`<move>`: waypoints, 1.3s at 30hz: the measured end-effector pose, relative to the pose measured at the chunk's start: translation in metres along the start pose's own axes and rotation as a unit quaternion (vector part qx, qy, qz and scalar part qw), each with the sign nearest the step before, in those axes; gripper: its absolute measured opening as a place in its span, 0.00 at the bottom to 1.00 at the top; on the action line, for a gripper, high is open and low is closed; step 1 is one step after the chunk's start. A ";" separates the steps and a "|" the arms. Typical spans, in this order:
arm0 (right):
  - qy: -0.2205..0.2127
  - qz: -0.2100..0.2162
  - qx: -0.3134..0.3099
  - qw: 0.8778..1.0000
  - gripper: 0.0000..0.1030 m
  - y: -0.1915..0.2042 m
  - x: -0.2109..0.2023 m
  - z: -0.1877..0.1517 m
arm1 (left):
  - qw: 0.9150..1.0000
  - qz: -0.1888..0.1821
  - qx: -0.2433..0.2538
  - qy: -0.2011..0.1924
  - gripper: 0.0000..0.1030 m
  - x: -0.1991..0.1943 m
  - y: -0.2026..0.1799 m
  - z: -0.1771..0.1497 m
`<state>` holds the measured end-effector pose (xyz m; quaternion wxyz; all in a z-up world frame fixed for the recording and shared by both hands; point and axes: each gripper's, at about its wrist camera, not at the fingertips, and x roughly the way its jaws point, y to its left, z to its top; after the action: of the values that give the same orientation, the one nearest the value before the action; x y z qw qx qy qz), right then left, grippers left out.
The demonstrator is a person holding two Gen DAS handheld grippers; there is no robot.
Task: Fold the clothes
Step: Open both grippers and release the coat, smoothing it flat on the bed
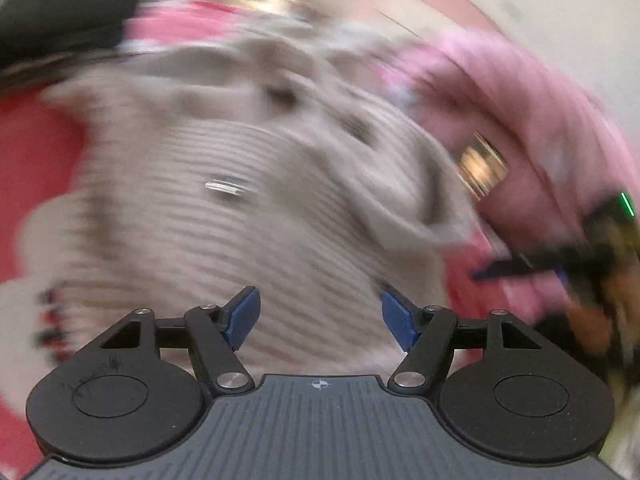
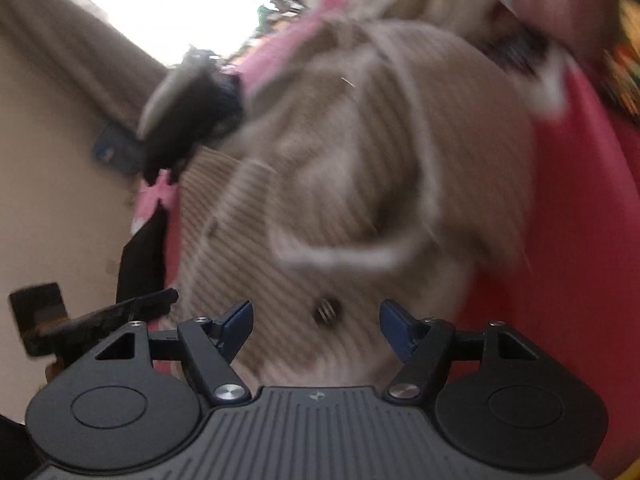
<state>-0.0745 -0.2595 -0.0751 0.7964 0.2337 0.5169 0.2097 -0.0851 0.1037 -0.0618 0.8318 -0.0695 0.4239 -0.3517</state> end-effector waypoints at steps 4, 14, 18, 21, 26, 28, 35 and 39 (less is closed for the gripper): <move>-0.004 0.007 0.061 0.998 0.73 -0.025 -0.011 -0.015 | 0.987 -0.025 0.151 0.043 0.69 0.040 -0.046 -0.008; -0.066 0.017 0.075 0.995 0.76 -0.049 0.012 -0.031 | 0.971 -0.015 0.223 0.090 0.37 0.059 -0.065 -0.032; -0.054 0.023 0.072 0.996 0.76 -0.051 0.026 -0.033 | 0.975 0.000 0.211 0.065 0.18 0.035 -0.064 -0.036; -0.057 0.028 0.076 0.995 0.76 -0.054 0.024 -0.032 | 0.983 0.033 0.179 0.031 0.14 0.006 -0.053 -0.033; -0.056 0.035 0.084 0.994 0.76 -0.059 0.022 -0.034 | 0.986 0.125 0.004 -0.106 0.07 -0.091 0.002 -0.025; -0.051 0.040 0.082 0.994 0.76 -0.057 0.024 -0.034 | 0.967 0.169 -0.067 -0.179 0.07 -0.137 0.024 -0.025; -0.035 0.037 0.074 0.996 0.76 -0.050 0.036 -0.034 | 0.872 0.215 -0.216 -0.383 0.07 -0.244 0.085 -0.020; -0.046 0.034 0.091 0.994 0.76 -0.053 0.030 -0.037 | 0.833 0.220 -0.214 -0.461 0.06 -0.288 0.095 -0.006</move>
<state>-0.0926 -0.2787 -0.1410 0.7874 0.3320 0.4881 0.1775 -0.1528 0.3611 0.0841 0.9505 -0.3046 0.0599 0.0126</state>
